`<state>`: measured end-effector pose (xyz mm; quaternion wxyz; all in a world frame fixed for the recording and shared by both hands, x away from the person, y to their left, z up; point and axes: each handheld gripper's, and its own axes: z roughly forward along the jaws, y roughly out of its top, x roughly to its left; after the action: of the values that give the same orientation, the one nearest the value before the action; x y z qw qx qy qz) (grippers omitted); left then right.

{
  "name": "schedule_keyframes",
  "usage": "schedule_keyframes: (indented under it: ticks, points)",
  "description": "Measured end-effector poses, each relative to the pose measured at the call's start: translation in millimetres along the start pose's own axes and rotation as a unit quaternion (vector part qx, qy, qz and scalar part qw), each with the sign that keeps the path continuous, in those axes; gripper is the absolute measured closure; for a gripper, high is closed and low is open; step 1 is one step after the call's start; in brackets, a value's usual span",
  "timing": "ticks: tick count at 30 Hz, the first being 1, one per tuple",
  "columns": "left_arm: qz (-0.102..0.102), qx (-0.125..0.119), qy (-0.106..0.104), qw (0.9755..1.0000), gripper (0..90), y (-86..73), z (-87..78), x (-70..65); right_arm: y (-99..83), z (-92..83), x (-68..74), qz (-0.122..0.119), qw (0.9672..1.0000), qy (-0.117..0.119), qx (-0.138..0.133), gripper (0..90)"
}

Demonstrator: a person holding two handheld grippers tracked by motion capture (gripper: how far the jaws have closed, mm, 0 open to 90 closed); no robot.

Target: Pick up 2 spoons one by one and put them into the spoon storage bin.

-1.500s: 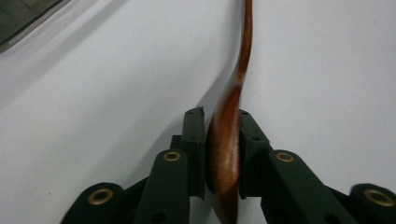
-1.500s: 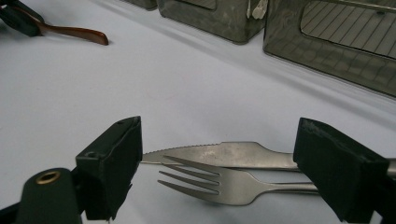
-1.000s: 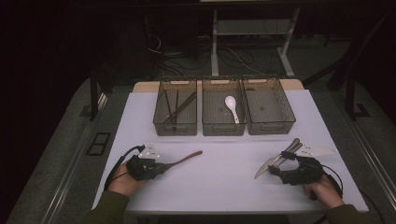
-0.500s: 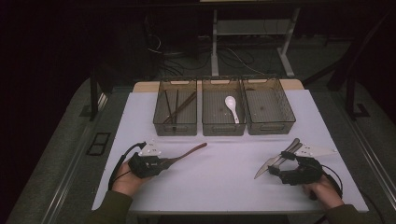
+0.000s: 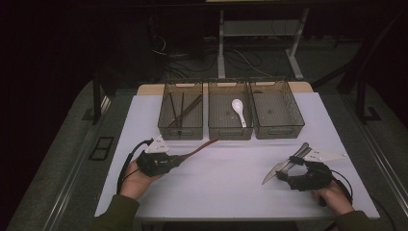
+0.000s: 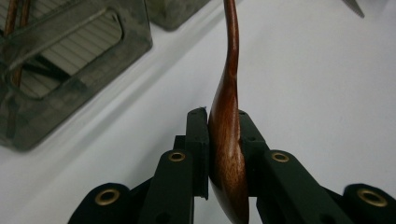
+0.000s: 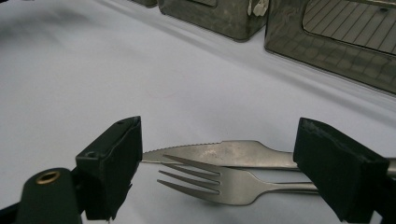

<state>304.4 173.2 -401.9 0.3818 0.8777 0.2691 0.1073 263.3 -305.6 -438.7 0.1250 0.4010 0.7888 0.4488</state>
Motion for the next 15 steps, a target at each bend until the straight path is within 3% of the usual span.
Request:
schedule_keyframes:
  ticks: [15]
  points:
    - [0.01,-0.02,-0.011,0.9997,78.4,41.8,17.3,0.6,-0.1,0.0,-0.1,-0.001,1.0,0.001,0.001,15.3]
